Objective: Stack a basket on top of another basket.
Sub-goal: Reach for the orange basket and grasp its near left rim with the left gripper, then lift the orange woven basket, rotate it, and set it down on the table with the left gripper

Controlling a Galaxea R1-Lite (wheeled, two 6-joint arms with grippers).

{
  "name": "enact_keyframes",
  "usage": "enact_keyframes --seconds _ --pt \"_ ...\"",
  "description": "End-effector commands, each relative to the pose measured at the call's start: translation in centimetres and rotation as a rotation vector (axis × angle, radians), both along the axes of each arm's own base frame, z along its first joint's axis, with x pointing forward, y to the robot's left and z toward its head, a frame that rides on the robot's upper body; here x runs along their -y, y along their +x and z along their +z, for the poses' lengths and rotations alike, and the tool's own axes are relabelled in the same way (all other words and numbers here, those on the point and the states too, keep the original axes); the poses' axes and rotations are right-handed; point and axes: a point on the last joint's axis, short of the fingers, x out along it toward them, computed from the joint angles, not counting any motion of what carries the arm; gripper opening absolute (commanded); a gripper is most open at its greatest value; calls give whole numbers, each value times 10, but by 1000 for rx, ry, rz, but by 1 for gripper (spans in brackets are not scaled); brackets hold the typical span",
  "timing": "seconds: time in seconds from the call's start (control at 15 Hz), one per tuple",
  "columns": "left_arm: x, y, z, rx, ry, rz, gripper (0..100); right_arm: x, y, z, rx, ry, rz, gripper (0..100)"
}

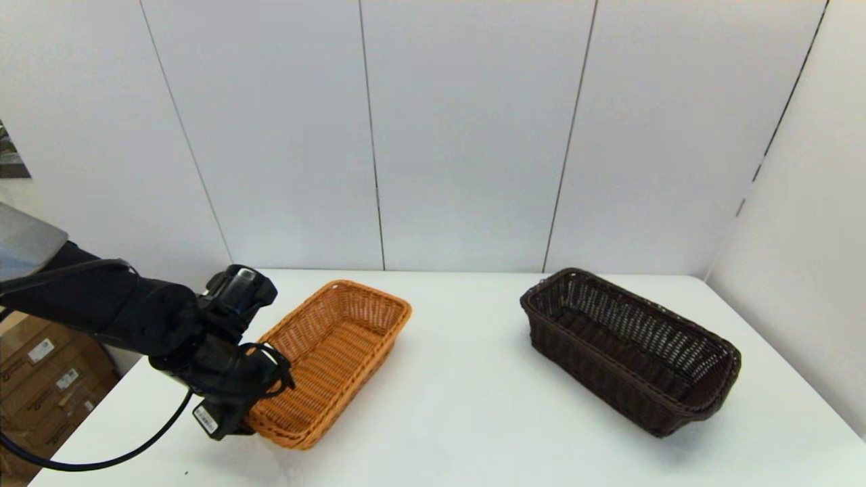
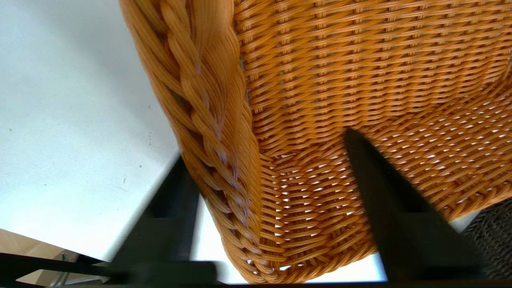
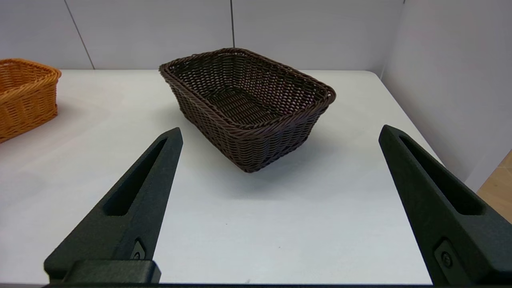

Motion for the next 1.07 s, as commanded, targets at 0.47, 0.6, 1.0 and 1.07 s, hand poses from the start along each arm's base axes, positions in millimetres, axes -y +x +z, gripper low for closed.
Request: enact_keyframes --seconds 0.47,0.6,1.0,1.07 --pt "0 -1 -1 6 -7 7 0 0 0 0 -2 0 0 100" --pt "0 -4 5 20 -24 1 0 0 0 0 0 0 0 100" --pt "-5 -33 54 203 -206 -153 0 0 0 0 -2 0 0 100" --pt "-5 -36 59 246 -216 -183 0 0 0 0 0 0 0 100"
